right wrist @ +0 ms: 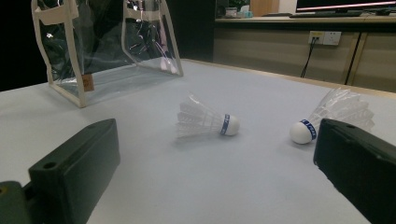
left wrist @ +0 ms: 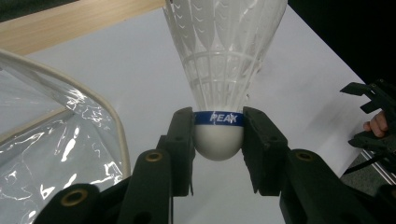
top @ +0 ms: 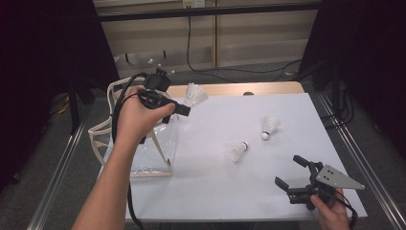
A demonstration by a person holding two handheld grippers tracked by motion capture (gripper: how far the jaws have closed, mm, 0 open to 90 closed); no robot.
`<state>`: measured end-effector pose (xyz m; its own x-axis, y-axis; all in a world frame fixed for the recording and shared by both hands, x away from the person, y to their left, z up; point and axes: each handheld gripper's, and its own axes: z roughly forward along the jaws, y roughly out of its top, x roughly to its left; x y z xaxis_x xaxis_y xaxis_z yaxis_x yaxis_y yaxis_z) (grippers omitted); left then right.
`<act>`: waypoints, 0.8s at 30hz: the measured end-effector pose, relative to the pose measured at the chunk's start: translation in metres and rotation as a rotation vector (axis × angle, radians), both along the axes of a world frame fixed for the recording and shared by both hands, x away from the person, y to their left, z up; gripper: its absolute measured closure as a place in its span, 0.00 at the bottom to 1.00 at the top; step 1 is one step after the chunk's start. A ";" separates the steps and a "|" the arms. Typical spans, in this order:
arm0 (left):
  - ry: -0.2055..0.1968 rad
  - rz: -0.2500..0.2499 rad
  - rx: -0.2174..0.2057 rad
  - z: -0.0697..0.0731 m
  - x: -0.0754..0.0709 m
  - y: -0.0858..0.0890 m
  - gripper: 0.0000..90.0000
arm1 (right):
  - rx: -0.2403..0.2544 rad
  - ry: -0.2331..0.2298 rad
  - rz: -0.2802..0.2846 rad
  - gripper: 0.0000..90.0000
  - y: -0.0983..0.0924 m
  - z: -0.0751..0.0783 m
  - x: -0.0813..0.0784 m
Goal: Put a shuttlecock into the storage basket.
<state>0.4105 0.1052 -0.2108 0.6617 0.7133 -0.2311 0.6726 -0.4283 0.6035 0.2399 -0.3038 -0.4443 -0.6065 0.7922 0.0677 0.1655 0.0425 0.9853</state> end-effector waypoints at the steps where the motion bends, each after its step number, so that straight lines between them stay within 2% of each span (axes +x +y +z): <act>1: -0.001 -0.004 0.002 0.001 0.000 0.001 0.73 | 0.000 0.000 -0.001 0.00 0.000 0.000 0.000; 24: 0.001 0.029 -0.007 0.006 0.005 0.008 0.73 | -0.002 0.000 -0.001 0.00 0.000 0.000 0.000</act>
